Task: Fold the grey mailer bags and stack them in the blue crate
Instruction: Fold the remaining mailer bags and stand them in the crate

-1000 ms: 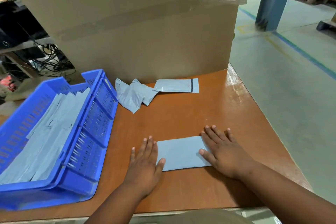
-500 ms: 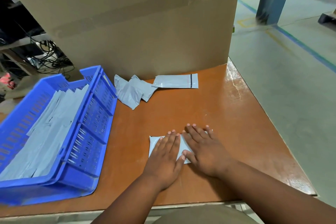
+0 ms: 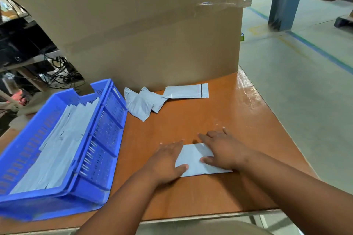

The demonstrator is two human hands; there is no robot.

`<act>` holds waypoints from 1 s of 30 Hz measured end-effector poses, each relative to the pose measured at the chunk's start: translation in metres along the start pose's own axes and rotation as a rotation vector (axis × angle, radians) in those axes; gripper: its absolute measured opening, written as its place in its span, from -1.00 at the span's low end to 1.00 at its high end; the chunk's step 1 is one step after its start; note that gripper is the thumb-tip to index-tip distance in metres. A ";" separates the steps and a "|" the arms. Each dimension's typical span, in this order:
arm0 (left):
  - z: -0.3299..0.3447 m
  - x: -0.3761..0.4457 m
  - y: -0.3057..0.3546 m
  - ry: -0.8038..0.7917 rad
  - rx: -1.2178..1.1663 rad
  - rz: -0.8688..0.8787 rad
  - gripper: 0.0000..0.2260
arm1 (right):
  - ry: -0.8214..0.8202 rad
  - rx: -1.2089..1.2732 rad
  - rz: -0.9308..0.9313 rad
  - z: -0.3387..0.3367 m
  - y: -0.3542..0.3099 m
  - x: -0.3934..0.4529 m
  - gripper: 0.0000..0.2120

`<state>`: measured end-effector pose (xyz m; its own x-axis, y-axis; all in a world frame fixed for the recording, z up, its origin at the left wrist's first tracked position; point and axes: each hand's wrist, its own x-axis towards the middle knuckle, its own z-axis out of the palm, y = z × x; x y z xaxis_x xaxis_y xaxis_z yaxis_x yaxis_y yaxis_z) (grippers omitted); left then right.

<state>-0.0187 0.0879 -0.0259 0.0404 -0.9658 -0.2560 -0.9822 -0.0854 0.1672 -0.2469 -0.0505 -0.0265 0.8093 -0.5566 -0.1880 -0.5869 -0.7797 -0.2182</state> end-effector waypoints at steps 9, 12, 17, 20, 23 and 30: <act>-0.036 0.028 0.010 -0.066 0.012 -0.009 -0.61 | -0.236 -0.018 -0.117 -0.036 -0.014 0.040 -0.58; -0.063 0.013 -0.004 0.065 -0.027 -0.059 -0.78 | -0.144 -0.024 -0.172 -0.059 -0.017 0.055 -0.76; -0.125 -0.030 -0.032 0.218 0.004 -0.240 -0.75 | -0.040 -0.085 -0.309 -0.126 -0.061 0.088 -0.77; -0.164 -0.063 -0.054 0.309 -0.006 -0.358 -0.71 | 0.008 -0.190 -0.395 -0.167 -0.111 0.122 -0.78; -0.197 -0.100 -0.088 0.378 0.014 -0.517 -0.71 | 0.062 -0.304 -0.499 -0.209 -0.172 0.153 -0.80; -0.242 -0.190 -0.130 0.449 0.210 -0.744 -0.66 | 0.104 -0.293 -0.658 -0.260 -0.303 0.200 -0.62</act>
<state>0.1453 0.2235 0.2316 0.7049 -0.6872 0.1759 -0.6850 -0.7238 -0.0826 0.0996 -0.0002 0.2513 0.9991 0.0413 -0.0109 0.0415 -0.9991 0.0132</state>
